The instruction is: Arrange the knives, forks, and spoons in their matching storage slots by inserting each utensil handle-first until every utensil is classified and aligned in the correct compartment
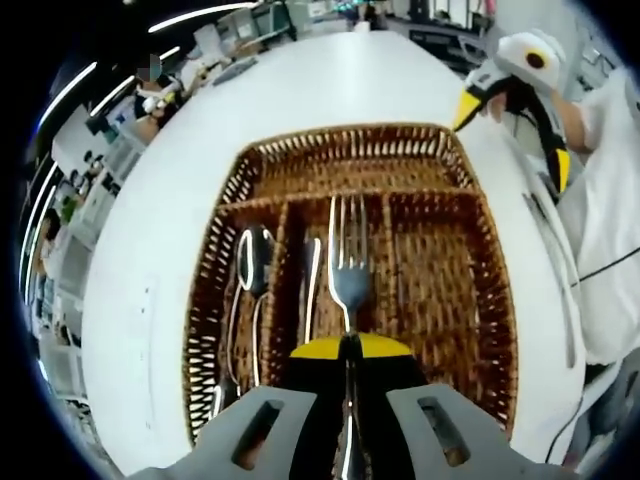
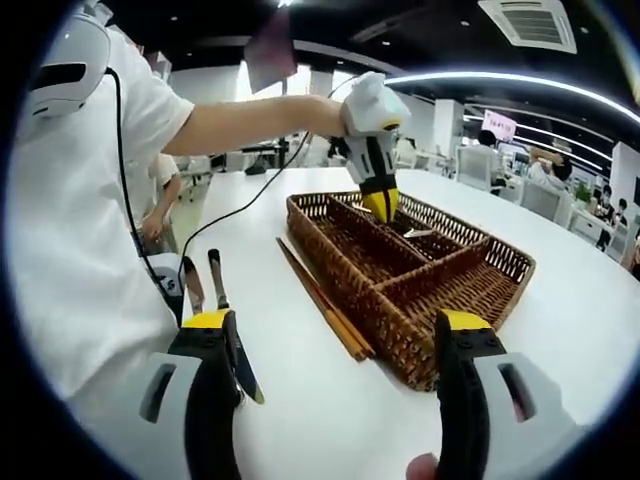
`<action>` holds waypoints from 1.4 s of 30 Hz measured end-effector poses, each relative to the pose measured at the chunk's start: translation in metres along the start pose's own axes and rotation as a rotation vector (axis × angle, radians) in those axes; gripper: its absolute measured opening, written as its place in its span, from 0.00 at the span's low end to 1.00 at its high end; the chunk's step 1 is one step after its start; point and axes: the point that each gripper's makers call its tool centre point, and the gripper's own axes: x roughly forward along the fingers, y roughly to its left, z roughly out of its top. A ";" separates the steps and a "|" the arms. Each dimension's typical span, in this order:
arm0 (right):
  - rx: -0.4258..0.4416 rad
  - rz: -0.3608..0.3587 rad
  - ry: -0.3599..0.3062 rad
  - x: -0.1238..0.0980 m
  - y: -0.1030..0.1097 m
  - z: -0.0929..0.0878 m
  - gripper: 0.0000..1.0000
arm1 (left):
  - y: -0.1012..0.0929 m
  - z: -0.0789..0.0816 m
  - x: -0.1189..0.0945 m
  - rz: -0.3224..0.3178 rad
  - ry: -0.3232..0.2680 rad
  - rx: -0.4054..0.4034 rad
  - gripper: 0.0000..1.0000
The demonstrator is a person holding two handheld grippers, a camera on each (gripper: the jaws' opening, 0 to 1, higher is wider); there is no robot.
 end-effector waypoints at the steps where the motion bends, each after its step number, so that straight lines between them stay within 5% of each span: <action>1: 0.000 0.001 0.001 0.000 0.000 0.000 0.84 | 0.001 0.000 0.001 -0.001 0.000 0.000 0.01; 42: 0.017 -0.019 0.021 -0.003 -0.007 -0.009 0.84 | 0.010 -0.021 0.031 -0.050 0.051 0.026 0.02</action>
